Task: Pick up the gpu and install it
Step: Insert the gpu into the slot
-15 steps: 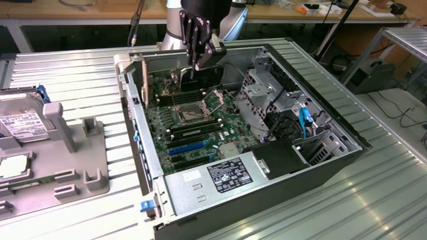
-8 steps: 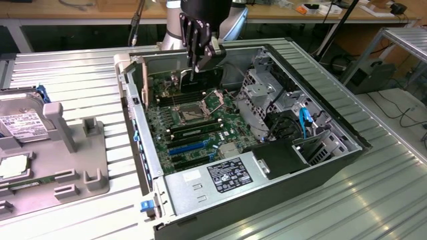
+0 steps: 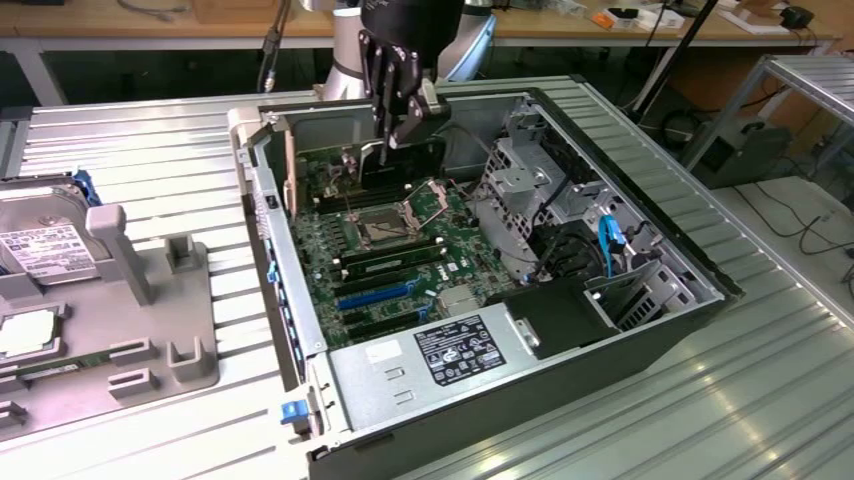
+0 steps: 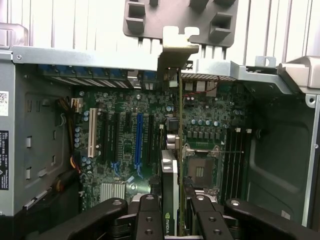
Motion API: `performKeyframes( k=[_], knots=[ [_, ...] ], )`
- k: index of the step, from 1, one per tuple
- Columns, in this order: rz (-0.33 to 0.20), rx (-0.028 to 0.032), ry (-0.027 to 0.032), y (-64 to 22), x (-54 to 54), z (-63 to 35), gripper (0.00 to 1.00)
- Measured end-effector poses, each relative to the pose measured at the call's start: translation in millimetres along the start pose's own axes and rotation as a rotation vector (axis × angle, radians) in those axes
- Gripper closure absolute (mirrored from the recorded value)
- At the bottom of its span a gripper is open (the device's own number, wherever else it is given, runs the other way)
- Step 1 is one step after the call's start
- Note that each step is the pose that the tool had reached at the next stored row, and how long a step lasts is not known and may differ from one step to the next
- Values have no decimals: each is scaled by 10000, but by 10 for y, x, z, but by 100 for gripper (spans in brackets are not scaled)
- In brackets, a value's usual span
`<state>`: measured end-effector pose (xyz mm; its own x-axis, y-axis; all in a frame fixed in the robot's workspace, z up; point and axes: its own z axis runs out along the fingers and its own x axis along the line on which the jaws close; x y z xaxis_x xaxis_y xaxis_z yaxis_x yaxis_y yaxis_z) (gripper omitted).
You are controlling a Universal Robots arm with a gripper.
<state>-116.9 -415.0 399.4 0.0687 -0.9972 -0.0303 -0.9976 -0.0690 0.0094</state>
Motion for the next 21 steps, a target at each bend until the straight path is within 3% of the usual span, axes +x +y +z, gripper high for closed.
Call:
performKeyframes(
  k=[21],
  knots=[
    [0, -1, -1, -59, 7, 99, 73]
  ],
)
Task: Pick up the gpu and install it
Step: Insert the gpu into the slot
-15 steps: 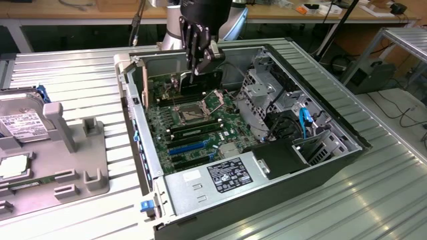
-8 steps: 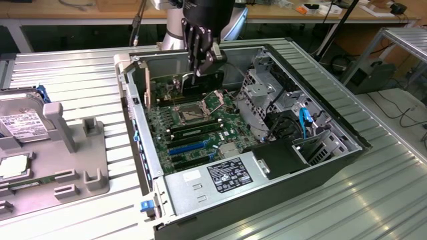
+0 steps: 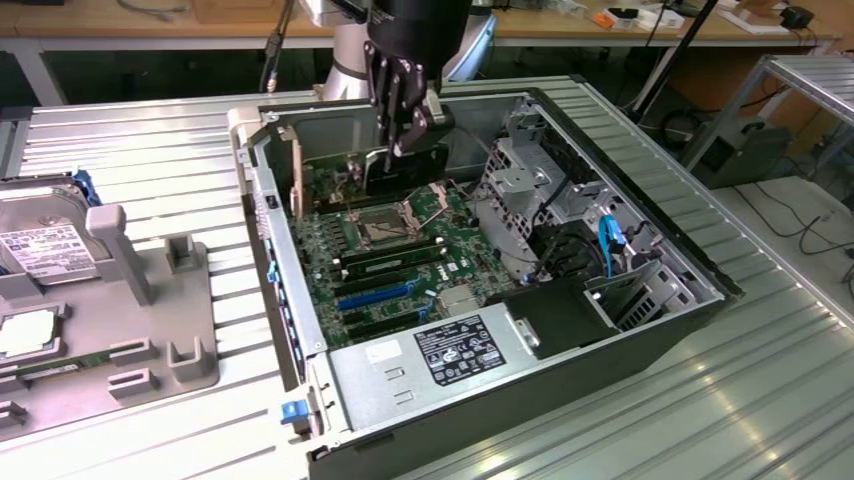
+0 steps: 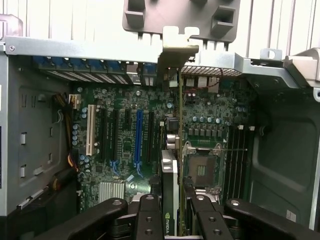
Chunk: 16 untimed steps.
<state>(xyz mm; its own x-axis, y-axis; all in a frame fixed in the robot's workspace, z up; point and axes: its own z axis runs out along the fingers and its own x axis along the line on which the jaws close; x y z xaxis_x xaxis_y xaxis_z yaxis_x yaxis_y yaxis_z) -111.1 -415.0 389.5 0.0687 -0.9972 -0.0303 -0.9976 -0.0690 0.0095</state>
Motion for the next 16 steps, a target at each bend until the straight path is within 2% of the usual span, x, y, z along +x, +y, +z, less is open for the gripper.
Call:
performKeyframes(
  k=[16],
  knots=[
    [0, 0, 0, -7, 2, 65, 73]
  ],
)
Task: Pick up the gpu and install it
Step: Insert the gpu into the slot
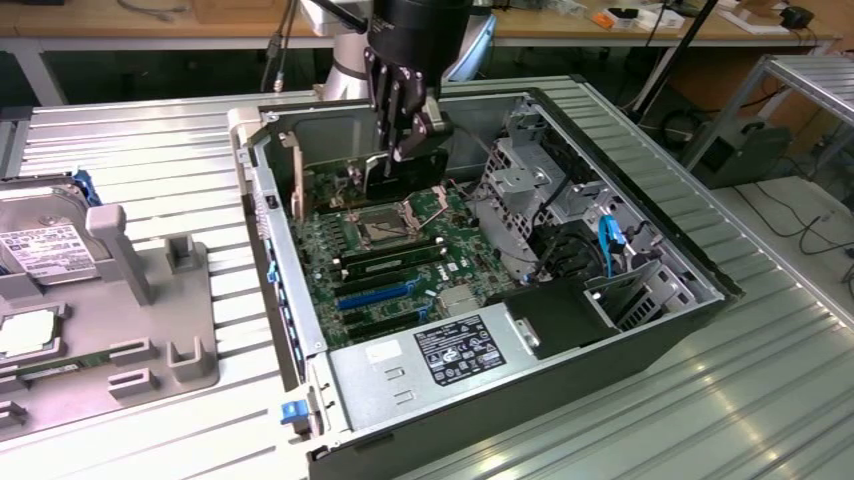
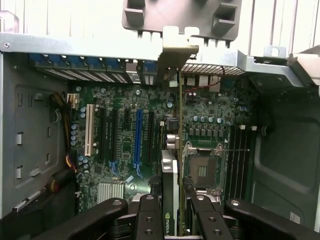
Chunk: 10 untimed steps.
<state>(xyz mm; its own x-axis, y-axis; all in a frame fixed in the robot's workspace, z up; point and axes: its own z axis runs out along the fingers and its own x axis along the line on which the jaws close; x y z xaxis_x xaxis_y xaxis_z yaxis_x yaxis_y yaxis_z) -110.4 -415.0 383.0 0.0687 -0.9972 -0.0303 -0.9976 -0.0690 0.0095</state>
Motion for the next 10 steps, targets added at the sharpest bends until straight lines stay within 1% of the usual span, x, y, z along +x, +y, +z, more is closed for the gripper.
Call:
performKeyframes(
  k=[10],
  knots=[
    [-1, 0, 0, -3, 1, 32, 73]
  ],
)
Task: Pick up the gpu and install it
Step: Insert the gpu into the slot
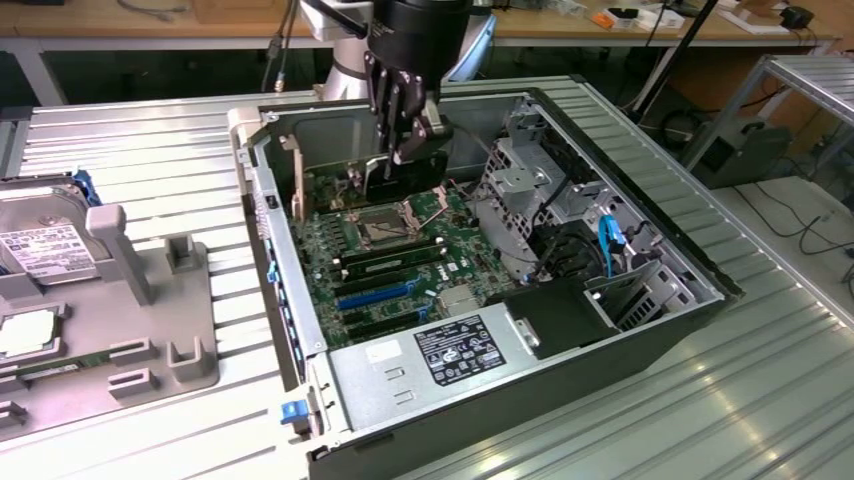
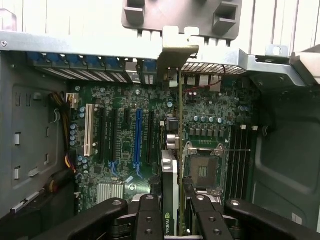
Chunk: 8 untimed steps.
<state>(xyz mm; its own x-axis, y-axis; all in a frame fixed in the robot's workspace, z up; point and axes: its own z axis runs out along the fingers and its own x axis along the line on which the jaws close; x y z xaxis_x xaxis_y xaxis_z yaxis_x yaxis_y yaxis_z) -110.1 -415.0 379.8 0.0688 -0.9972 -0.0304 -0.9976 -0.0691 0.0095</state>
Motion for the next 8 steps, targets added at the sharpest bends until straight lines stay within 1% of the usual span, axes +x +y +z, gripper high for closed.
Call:
performKeyframes(
  k=[8],
  knots=[
    [1, 0, 0, -3, 1, 34, 73]
  ],
)
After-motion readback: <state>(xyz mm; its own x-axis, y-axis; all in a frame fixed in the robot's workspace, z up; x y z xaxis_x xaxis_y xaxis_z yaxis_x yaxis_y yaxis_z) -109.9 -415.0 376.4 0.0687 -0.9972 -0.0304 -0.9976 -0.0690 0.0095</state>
